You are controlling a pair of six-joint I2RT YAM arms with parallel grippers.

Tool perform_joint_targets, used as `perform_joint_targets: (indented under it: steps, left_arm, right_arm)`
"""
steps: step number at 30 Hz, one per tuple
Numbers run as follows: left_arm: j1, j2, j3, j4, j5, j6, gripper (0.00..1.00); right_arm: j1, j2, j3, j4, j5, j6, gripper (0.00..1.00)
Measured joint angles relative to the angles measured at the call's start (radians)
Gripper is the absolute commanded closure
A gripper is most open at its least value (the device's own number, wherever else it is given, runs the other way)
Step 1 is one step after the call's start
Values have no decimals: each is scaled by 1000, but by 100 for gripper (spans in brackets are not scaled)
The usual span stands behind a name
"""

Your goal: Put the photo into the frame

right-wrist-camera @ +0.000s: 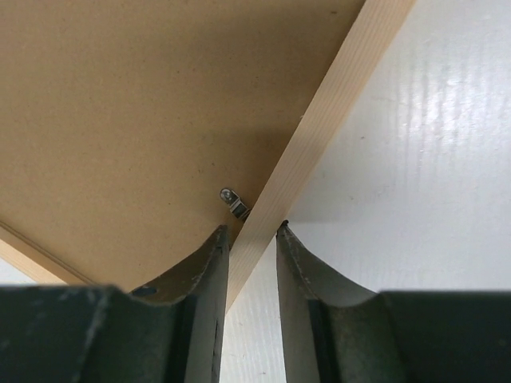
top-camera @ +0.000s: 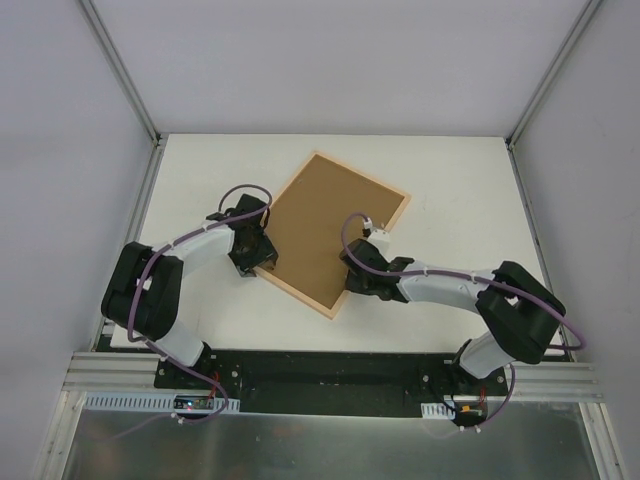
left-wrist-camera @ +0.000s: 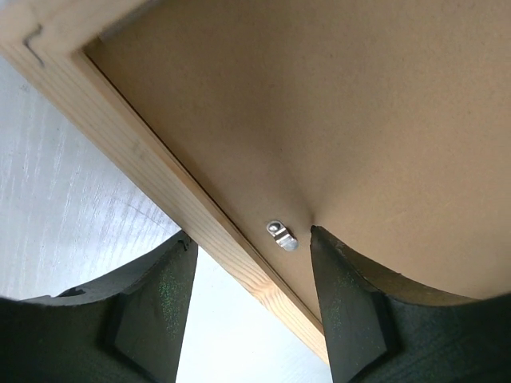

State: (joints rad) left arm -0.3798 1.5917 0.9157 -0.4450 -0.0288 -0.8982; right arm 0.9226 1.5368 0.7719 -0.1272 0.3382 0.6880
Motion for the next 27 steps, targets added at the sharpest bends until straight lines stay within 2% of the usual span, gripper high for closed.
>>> perform_joint_targets:
  steps: [8,16,27]
  left_arm:
    - [0,-33,-48,42,23,-2,48]
    - [0,-59,-89,68,22,-11,59]
    - [0,-76,-103,85,7,-20,93]
  right_arm:
    - [10,28,40,-28,-33,-24,67]
    - [17,35,43,-30,-70,-27,60]
    - [-9,18,57,-63,-119,-67,42]
